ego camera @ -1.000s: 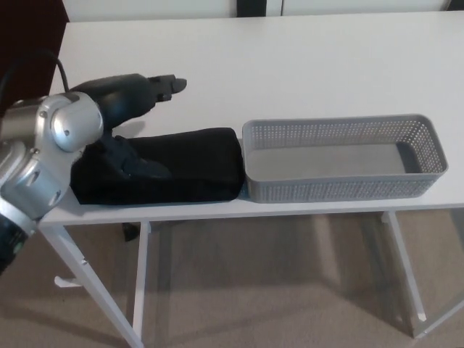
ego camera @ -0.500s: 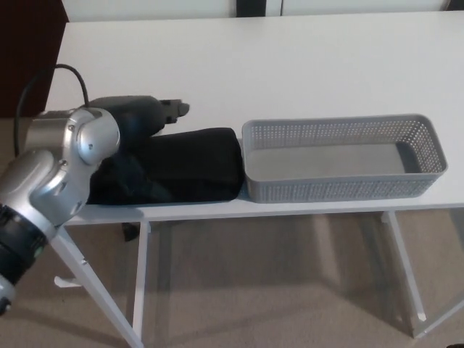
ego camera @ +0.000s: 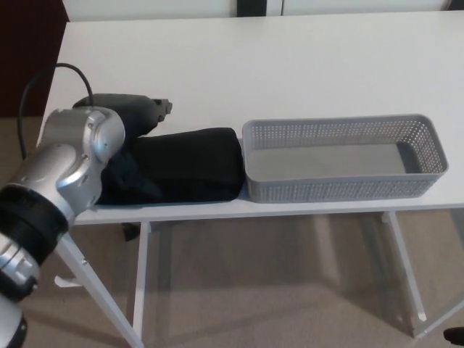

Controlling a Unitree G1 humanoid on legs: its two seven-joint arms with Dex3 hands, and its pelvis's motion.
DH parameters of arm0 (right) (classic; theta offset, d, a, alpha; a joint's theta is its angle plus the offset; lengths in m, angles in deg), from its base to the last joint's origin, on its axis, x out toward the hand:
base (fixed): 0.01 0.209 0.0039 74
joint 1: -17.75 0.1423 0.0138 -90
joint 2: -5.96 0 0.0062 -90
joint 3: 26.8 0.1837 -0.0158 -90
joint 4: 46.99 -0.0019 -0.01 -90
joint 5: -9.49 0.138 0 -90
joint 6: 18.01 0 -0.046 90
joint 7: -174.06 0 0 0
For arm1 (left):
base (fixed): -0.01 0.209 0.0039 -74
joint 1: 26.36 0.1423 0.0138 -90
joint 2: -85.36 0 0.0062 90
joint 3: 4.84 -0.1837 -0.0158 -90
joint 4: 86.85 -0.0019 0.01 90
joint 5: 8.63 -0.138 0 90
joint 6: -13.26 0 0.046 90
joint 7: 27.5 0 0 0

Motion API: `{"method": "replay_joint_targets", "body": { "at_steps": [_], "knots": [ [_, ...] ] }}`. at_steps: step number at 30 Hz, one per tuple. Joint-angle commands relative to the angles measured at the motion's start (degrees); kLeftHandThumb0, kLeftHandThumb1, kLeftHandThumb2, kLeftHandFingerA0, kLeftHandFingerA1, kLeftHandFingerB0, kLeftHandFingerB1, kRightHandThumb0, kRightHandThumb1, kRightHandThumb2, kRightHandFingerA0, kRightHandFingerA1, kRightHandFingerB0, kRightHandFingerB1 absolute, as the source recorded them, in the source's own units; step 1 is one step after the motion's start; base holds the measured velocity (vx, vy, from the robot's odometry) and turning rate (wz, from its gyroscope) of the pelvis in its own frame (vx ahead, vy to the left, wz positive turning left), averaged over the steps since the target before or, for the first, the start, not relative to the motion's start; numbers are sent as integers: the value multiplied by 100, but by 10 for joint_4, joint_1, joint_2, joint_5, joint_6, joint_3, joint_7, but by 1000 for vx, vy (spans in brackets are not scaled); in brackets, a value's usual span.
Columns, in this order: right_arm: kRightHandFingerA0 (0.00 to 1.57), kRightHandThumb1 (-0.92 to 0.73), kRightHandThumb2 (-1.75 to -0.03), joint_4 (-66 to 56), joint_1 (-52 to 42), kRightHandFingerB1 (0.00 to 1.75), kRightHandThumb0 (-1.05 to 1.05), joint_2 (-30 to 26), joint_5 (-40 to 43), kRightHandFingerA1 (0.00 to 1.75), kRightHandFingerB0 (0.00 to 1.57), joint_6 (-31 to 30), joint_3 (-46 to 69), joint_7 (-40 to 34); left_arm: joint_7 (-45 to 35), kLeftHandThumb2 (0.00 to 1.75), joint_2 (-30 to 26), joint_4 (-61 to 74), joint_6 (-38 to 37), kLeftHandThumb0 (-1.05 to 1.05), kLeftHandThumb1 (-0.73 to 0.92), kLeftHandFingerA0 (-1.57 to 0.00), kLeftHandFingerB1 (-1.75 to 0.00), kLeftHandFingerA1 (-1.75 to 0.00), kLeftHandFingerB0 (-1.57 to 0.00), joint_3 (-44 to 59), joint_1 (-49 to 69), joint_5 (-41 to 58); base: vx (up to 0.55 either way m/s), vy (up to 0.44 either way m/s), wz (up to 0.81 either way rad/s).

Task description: The robot walk towards a table in front and pick up a black pencil case on the left hand side and put the pencil case into a small container on the right hand side

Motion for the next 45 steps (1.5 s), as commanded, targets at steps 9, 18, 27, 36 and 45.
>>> {"method": "replay_joint_targets", "body": {
  "at_steps": [9,18,27,36,45],
  "knots": [
    [93,-47,-55,-20,5,58,-27,-4,17,61,88,-4,10,7,33,85,38,-12,-8,-75,39,0,-5,0,0,-2,4,-41,0,0,0],
    [94,-46,-54,-28,10,56,-26,-10,20,60,86,-2,15,11,28,84,55,-45,-15,-73,39,0,-5,0,0,10,-4,-34,0,0,0],
    [94,-46,-54,-29,11,56,-28,-11,23,60,86,-7,22,10,-1,78,58,-74,-19,-64,37,-9,-13,-40,0,4,-2,-32,0,0,0],
    [95,-45,-55,-18,19,58,-29,-9,30,62,89,-7,26,13,-42,63,67,-97,-38,-21,77,-85,-33,-59,-37,45,0,16,0,0,0],
    [94,-46,-54,-24,19,56,-28,-9,26,60,86,-10,23,8,47,65,59,-67,-95,-18,82,-71,-142,-160,-49,62,23,0,0,0,0]
  ]
}}
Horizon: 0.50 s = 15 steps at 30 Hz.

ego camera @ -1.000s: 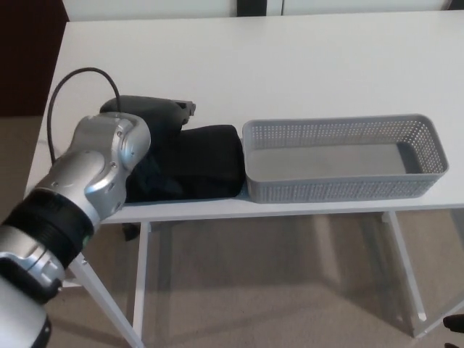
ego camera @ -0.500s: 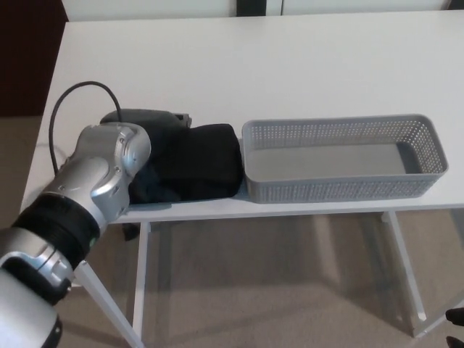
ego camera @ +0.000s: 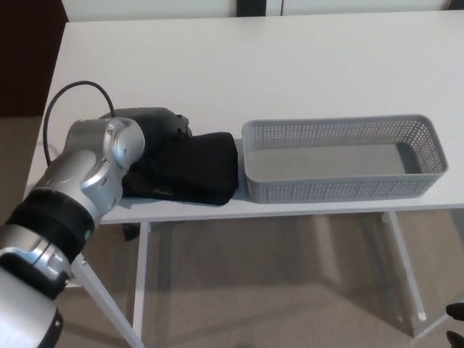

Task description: The robot walk towards a table in front and pick up a black pencil case on the left hand side and put the pencil case into a small container on the right hand side

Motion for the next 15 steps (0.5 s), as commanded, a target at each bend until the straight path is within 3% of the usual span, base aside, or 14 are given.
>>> {"method": "replay_joint_targets", "body": {
  "at_steps": [1,3,6,7,8,9,11,12,15],
  "knots": [
    [94,-46,-54,-3,-1,56,-28,-9,7,60,86,-8,3,0,39,65,-5,7,-38,-18,82,-71,-142,-160,-49,7,19,1,0,0,0],
    [95,-45,-54,3,3,56,-28,-9,7,61,87,-7,4,-2,60,58,-7,16,-44,-19,82,-67,-149,-170,-45,14,27,0,0,0,0],
    [95,-46,-54,0,2,56,-25,-9,8,61,86,-7,4,-2,88,54,-8,20,-50,-15,80,-64,-154,-173,-43,22,35,-3,0,0,0],
    [94,-46,-54,0,2,56,-25,-9,8,61,86,-8,4,-1,96,84,-9,21,-53,-35,64,-86,-119,-133,-63,23,37,-6,0,0,0],
    [94,-47,-54,-1,2,56,-26,-9,8,60,86,-9,4,-1,109,84,-10,18,-63,-33,63,-87,-118,-133,-64,26,39,-6,0,0,0],
    [93,-47,-54,-1,2,56,-26,-9,7,59,85,-10,4,-2,115,51,-12,17,-70,-21,80,-63,-154,-174,-43,31,41,-2,0,0,0],
    [94,-46,-54,2,3,56,-26,-9,7,60,85,-9,4,-2,124,58,-16,17,-83,-20,82,-59,-150,-170,-45,41,47,5,0,0,0],
    [94,-46,-54,1,3,56,-25,-9,7,60,85,-9,4,-2,124,54,-17,17,-85,-15,85,-63,-157,-175,-45,44,48,6,0,0,0],
    [95,-46,-54,-4,1,56,-26,-9,8,61,86,-11,4,-1,124,52,-20,22,-83,-23,81,-66,-155,-174,-45,55,52,10,0,0,0]
  ]
}}
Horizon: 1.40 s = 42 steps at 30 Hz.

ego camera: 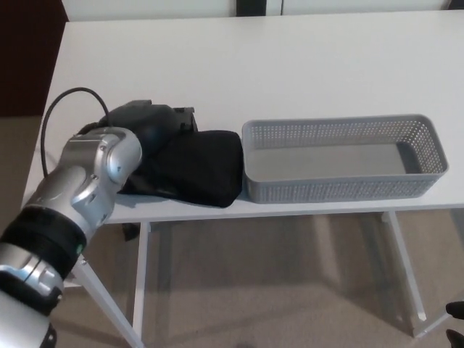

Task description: The robot walk towards a table in front and pick up a black pencil case on the left hand side and put the pencil case into a small container on the right hand side

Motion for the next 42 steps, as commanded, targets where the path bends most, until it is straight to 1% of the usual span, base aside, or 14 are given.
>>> {"method": "replay_joint_targets", "body": {
  "at_steps": [1,2,9,19,22,23,24,25,27,29,32,34,36,42],
  "knots": [
    [94,-46,-54,-6,-1,56,-26,-8,7,61,86,-11,3,-2,29,86,-17,9,-23,-36,68,-89,-119,-136,-63,21,13,10,0,0,0],
    [95,-47,-54,-5,0,56,-27,-9,7,61,86,-11,3,-1,27,55,-24,14,-29,-17,84,-66,-153,-175,-46,26,14,11,0,0,0],
    [93,-46,-54,-5,2,56,-28,-15,5,59,85,-10,2,4,-13,59,-94,89,-27,-13,82,-69,-136,-167,-55,70,27,22,0,0,0],
    [94,-46,-54,-1,-2,56,-27,-18,3,60,85,-8,-2,3,-44,50,-100,137,-9,-18,81,-62,-141,-173,-46,89,8,34,0,0,0],
    [94,-46,-54,-2,-3,55,-26,-18,3,60,85,-12,-2,1,-58,58,-66,168,11,-15,82,-63,-136,-166,-47,84,-5,40,0,0,0],
    [93,-46,-54,0,-2,56,-26,-17,2,60,85,-11,-2,0,-62,86,-54,180,19,-31,68,-88,-115,-134,-66,83,-8,40,0,0,0],
    [93,-46,-54,1,-1,56,-26,-16,2,60,85,-10,-3,0,-64,86,-48,184,24,-31,68,-88,-115,-134,-66,82,-9,39,0,0,0],
    [93,-46,-54,2,0,55,-26,-15,0,60,85,-11,-5,-4,-66,58,-18,198,36,-22,80,-60,-127,-169,-51,69,-20,32,0,0,0],
    [94,-46,-54,2,0,55,-26,-16,0,60,85,-10,-5,-4,-66,59,0,205,43,-23,78,-62,-112,-167,-59,64,-24,30,0,0,0],
    [96,-46,-54,0,-3,56,-27,-15,1,61,86,-10,-5,-3,-61,54,27,214,37,-21,79,-64,-145,-170,-43,55,-29,30,0,0,0],
    [97,-46,-54,-1,-5,56,-27,-15,-1,62,87,-8,-7,-4,-79,59,72,235,66,-21,81,-60,-124,-165,-54,45,-42,35,0,0,0],
    [96,-48,-55,0,-5,57,-30,-17,-5,61,88,-7,-12,-4,-84,57,120,240,88,-14,84,-66,-142,-171,-46,47,-54,56,0,0,0],
    [95,-48,-55,3,-5,56,-29,-19,-7,60,89,-4,-14,-4,-83,61,150,234,95,-14,83,-63,-126,-165,-54,51,-62,67,0,0,0],
    [100,-46,-54,9,0,57,-29,-16,-1,63,91,1,-10,-4,-76,73,260,201,179,-17,79,-98,-115,-129,-72,87,-93,111,0,0,0]
  ]
}}
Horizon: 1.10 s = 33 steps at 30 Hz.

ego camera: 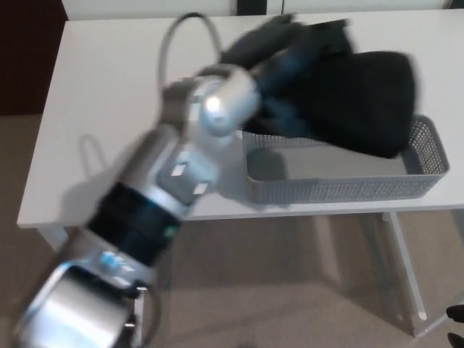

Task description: The robot walk towards a table in front and pick up a black pencil case on the left hand side and put the pencil case into a small container on the right hand side

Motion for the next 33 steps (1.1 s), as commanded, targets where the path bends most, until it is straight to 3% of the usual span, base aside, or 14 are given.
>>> {"method": "replay_joint_targets", "body": {
  "at_steps": [1,2,4,5,9,15,18,21,27,29,30,31,32,33],
  "knots": [
    [100,-47,-55,7,0,57,-30,-7,3,62,91,7,2,-4,-2,77,71,-24,101,-21,77,-97,-105,-111,-74,33,-29,56,0,0,0],
    [100,-47,-55,7,0,57,-30,-7,2,62,91,7,1,-5,0,77,87,-28,113,-21,77,-97,-105,-111,-74,36,-29,59,0,0,0],
    [102,-46,-54,8,-1,57,-29,-7,4,62,92,11,3,-3,13,92,117,-38,126,-22,66,-104,-105,-134,-77,44,-27,67,0,0,0],
    [100,-46,-54,9,0,57,-27,-6,6,62,91,11,5,-3,21,100,133,-48,132,-24,59,-106,-119,-148,-77,43,-28,65,0,0,0],
    [100,-46,-54,14,3,58,-26,-4,12,62,92,10,11,4,44,94,156,-84,142,-24,63,-103,-134,-151,-73,37,-37,69,0,0,0],
    [96,-46,-54,14,7,58,-25,-3,11,61,91,9,10,1,75,99,168,-139,139,-24,59,-101,-136,-154,-77,43,-53,88,0,0,0],
    [95,-47,-55,9,8,57,-26,-4,3,60,90,6,3,-2,81,94,160,-152,133,-24,60,-103,-129,-151,-75,35,-50,91,0,0,0],
    [96,-46,-55,9,7,58,-26,-3,2,60,90,12,1,0,86,77,151,-165,138,-25,70,-104,-120,-145,-72,26,-46,87,0,0,0],
    [96,-47,-55,8,9,57,-28,-4,5,60,90,12,2,3,99,71,129,-184,118,-28,74,-98,-103,-137,-68,9,-46,83,0,0,0],
    [98,-46,-55,7,8,58,-27,-4,6,61,91,15,3,4,102,80,128,-187,119,-27,71,-99,-97,-135,-72,9,-48,86,0,0,0],
    [98,-47,-55,7,8,58,-28,-4,6,61,91,16,2,4,108,75,128,-189,112,-26,73,-103,-79,-120,-76,8,-47,86,0,0,0],
    [97,-47,-55,5,7,57,-29,-5,3,61,90,15,0,3,99,82,127,-184,122,-66,49,-56,-42,-73,-19,3,-47,86,0,0,0],
    [97,-47,-55,5,7,57,-29,-6,2,61,90,15,-1,3,95,82,127,-181,127,-66,49,-56,-42,-73,-19,1,-47,86,0,0,0],
    [97,-47,-55,4,6,58,-27,-5,6,62,90,18,2,6,69,57,120,-186,133,-71,55,-14,-21,-36,-1,-13,-56,82,0,0,0]
  ]
}}
